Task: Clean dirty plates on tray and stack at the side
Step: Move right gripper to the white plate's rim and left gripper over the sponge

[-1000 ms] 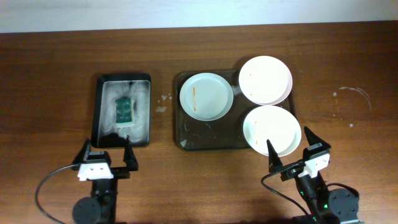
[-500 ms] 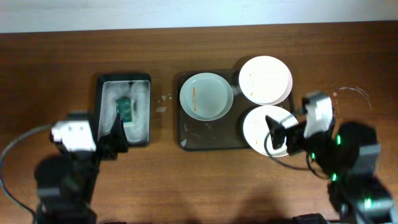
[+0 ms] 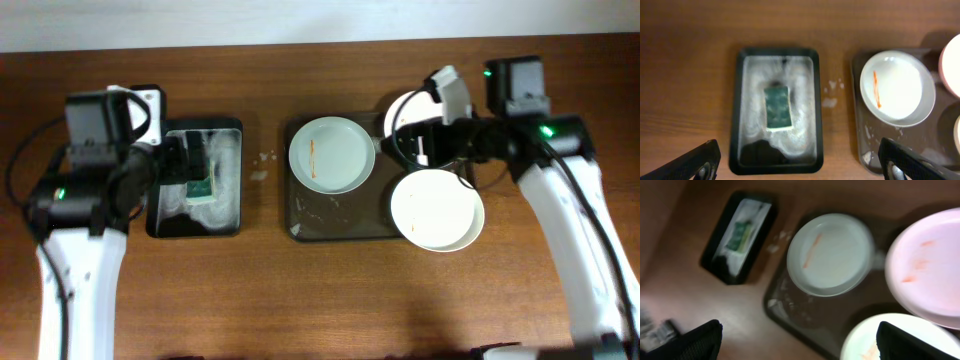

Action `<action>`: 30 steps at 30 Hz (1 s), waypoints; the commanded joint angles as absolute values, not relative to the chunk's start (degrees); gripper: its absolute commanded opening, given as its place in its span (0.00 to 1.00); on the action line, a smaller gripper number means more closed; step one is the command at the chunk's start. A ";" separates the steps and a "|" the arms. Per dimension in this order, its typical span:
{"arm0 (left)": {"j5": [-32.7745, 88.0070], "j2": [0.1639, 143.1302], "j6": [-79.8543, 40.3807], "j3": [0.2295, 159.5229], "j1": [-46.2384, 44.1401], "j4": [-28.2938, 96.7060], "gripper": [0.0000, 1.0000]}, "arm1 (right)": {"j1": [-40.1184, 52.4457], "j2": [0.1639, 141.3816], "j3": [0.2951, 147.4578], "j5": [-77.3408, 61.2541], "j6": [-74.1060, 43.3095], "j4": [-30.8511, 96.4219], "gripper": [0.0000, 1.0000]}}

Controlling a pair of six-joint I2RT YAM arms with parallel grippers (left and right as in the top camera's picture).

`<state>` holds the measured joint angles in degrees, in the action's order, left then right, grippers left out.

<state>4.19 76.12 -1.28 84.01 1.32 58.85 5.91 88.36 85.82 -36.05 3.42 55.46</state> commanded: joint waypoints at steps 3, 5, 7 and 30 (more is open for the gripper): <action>12.27 83.83 -0.45 84.77 1.61 60.47 0.99 | 6.42 99.92 86.54 -42.78 3.40 54.89 0.98; 11.97 86.63 -0.45 84.75 1.63 60.47 0.99 | 6.52 103.59 86.54 -39.27 -1.28 52.99 0.99; 11.99 89.34 -0.47 84.75 1.63 60.45 0.99 | 7.33 105.82 86.54 -33.19 -6.68 50.96 0.98; -0.05 95.79 -3.84 84.73 1.56 55.13 0.99 | 21.85 118.39 86.43 2.00 -30.57 38.04 0.63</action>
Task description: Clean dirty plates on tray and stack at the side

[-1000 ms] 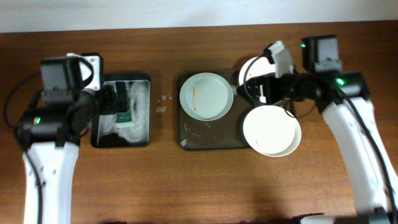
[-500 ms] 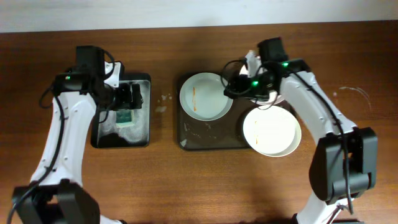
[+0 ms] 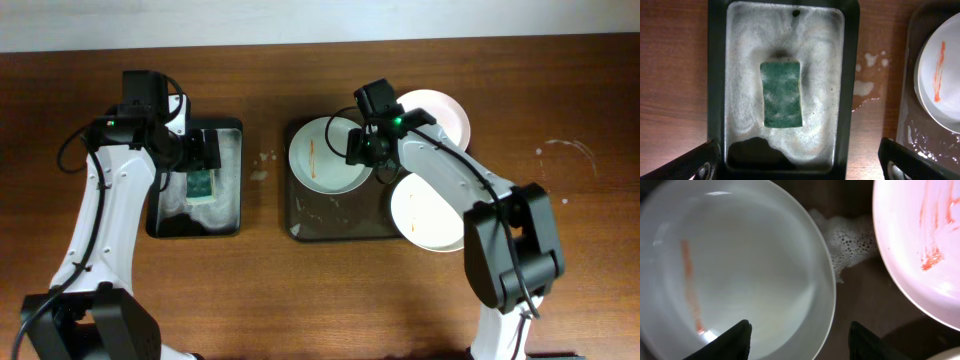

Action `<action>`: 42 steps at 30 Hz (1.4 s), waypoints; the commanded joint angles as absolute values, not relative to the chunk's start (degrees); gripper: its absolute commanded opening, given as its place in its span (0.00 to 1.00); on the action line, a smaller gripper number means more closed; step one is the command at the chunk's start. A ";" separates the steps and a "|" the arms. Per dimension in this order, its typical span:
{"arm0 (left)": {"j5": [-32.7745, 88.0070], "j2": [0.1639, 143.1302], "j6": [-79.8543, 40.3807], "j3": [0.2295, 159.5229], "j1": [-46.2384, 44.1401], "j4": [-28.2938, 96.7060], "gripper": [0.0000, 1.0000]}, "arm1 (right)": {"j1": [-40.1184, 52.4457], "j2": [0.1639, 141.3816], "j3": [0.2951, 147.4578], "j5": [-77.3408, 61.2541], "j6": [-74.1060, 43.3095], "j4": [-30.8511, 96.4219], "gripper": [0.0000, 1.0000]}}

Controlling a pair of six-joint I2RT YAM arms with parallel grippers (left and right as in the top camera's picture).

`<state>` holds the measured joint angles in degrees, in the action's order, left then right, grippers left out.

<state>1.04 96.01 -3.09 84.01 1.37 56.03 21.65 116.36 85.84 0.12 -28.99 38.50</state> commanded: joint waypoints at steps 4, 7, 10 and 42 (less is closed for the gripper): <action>-0.05 95.79 -3.84 84.73 1.56 54.04 0.99 | 21.69 119.35 86.43 2.00 -30.59 36.34 0.57; -0.05 95.83 -3.84 84.47 1.56 53.06 0.99 | 21.69 120.38 86.43 2.02 -31.40 34.50 0.55; -0.05 96.44 -3.84 84.47 1.56 52.47 0.99 | 21.69 121.95 86.43 2.26 -32.25 32.93 0.52; 0.19 99.96 -3.86 84.47 1.56 52.73 0.99 | 21.67 122.52 89.06 -2.81 -28.86 48.77 0.43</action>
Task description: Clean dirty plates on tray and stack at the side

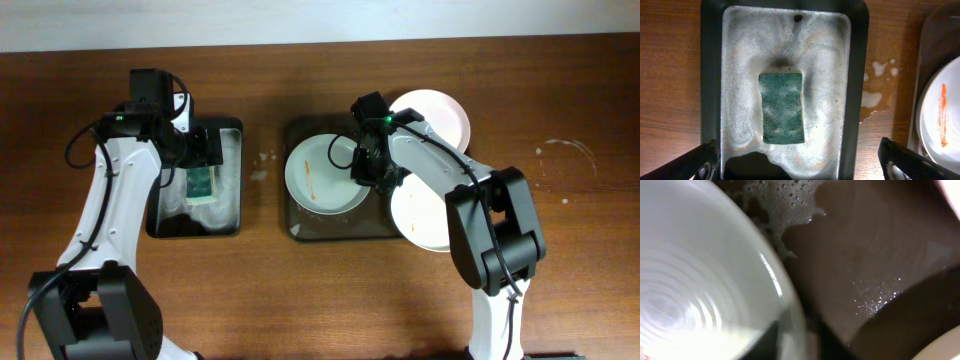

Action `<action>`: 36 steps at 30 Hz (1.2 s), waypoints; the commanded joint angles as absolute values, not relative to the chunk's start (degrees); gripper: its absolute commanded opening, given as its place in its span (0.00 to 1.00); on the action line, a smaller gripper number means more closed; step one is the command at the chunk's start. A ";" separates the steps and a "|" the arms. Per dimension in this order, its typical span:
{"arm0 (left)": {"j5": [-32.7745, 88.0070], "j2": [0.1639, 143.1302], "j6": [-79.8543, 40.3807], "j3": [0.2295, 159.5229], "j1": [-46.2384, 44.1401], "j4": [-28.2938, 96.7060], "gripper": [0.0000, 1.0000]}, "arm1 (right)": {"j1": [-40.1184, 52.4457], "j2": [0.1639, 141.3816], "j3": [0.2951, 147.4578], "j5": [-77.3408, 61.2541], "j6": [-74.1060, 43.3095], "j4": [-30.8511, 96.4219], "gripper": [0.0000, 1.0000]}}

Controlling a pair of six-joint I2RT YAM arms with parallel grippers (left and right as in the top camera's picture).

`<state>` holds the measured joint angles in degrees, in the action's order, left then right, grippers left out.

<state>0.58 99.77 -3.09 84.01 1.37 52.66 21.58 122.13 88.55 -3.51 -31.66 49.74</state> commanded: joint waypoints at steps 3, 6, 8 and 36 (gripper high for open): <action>0.19 99.96 -3.86 84.47 1.56 52.75 0.99 | 21.67 122.52 90.63 -2.57 -24.99 46.78 0.56; 0.23 99.96 -3.86 84.47 1.52 53.21 0.99 | 21.63 122.52 90.83 -2.33 -23.99 44.40 0.56; 0.21 99.96 -3.86 84.44 1.52 53.89 0.99 | 21.63 122.52 90.83 -2.33 -22.83 43.09 0.55; 6.20 101.69 -3.86 84.38 1.56 57.87 0.95 | 21.74 124.25 88.64 -1.34 -24.49 42.59 0.07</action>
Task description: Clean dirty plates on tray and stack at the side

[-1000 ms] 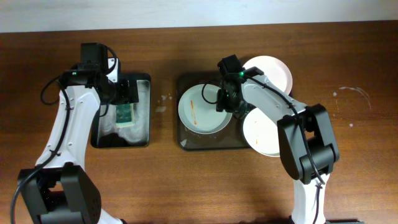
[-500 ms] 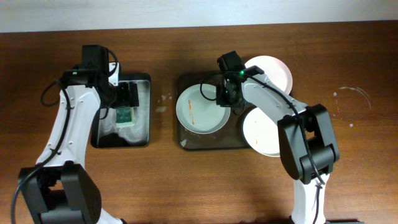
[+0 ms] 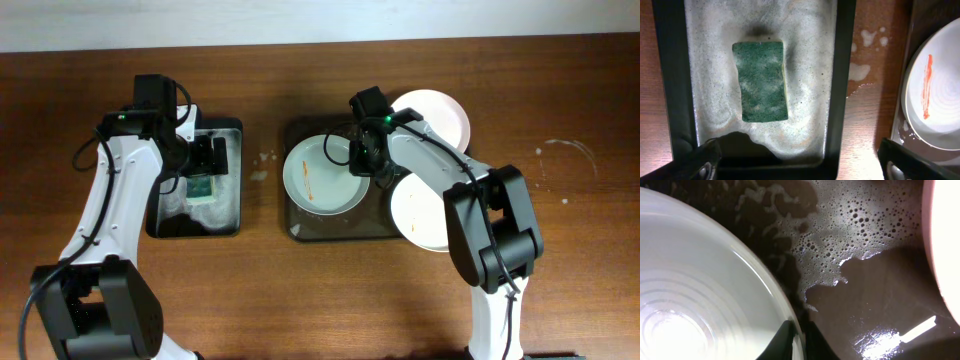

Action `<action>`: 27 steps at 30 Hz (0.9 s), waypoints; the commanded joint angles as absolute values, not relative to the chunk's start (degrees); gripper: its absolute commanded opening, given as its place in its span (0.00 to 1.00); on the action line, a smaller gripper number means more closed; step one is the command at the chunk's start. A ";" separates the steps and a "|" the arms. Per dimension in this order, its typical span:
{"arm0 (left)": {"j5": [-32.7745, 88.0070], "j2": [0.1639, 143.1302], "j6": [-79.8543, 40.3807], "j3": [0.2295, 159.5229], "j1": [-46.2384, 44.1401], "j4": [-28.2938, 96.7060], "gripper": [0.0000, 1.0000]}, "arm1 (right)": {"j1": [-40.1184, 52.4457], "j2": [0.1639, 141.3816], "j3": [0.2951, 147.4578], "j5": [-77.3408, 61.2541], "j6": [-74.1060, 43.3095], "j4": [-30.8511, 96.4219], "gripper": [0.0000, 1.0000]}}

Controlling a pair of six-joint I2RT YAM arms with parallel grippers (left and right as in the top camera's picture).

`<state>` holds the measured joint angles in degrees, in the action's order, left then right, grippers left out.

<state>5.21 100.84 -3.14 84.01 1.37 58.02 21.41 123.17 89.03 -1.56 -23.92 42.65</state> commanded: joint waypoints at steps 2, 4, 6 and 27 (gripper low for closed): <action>6.20 101.69 -3.86 84.38 1.56 57.89 0.91 | 21.74 124.25 88.64 -1.23 -24.49 42.59 0.04; 6.09 101.84 -3.86 84.36 1.56 57.71 0.79 | 21.74 124.25 88.64 -0.97 -24.47 42.59 0.04; 5.04 102.94 -3.88 84.36 1.56 56.97 0.75 | 21.74 124.25 88.64 -0.80 -24.45 42.61 0.04; -2.83 115.46 -2.96 84.36 1.52 48.10 0.81 | 21.74 124.25 88.64 -0.64 -24.47 42.13 0.04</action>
<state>-1.91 113.27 -4.10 84.01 1.37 47.81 21.43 123.15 89.10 -1.72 -23.97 42.15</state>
